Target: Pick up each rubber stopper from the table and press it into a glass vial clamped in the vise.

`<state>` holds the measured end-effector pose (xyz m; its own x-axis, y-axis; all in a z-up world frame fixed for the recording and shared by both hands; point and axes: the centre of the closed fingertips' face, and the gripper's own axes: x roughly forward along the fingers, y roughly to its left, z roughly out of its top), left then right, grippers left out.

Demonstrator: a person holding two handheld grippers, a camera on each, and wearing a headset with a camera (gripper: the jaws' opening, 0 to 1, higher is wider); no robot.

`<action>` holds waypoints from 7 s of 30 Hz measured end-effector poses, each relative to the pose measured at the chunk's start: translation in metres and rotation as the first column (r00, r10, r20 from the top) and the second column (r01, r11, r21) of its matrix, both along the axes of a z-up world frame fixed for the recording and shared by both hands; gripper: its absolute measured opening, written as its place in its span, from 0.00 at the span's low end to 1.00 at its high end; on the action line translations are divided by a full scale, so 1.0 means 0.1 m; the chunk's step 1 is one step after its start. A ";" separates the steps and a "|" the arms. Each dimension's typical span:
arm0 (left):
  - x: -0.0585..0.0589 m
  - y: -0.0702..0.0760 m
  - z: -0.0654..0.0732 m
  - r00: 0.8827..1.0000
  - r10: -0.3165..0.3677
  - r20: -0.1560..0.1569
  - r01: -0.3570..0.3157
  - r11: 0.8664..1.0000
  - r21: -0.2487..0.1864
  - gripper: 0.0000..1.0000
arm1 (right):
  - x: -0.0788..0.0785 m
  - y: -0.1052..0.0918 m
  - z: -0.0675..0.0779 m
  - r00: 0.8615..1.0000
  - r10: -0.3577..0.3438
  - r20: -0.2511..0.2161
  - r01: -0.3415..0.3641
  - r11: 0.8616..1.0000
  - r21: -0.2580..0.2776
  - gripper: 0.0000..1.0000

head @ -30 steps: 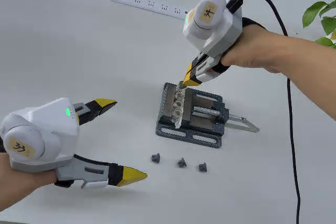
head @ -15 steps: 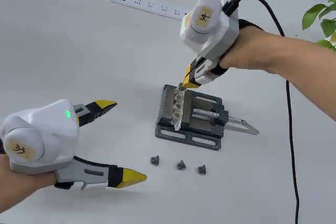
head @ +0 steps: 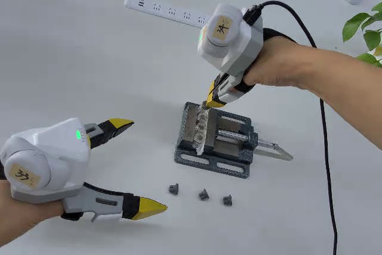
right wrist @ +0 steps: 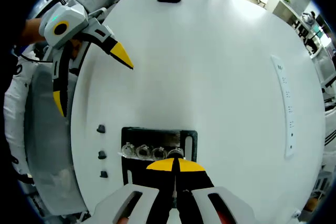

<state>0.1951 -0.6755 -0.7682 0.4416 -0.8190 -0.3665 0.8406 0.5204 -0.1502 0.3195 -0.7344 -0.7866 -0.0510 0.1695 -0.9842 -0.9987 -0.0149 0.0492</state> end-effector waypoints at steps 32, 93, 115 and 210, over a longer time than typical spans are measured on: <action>-0.07 0.01 0.17 0.999 -0.015 0.037 0.014 0.999 0.033 0.96 | -0.01 -0.12 0.16 0.994 -0.095 0.053 0.088 0.988 0.131 0.03; -0.33 -0.09 0.38 0.995 -0.079 0.053 0.073 0.992 0.107 0.97 | -1.46 -0.92 0.28 0.955 -0.295 -0.040 0.257 0.750 0.609 0.48; -0.34 -0.09 0.31 0.996 -0.083 0.023 0.079 0.989 0.126 0.97 | -1.52 -0.85 -0.32 0.965 -0.245 -0.089 0.249 0.763 0.597 0.27; -0.28 -0.72 1.32 0.947 -0.239 0.217 0.246 0.969 -0.004 0.24 | -1.51 -0.10 1.38 0.989 -0.147 0.006 0.081 0.581 0.810 0.07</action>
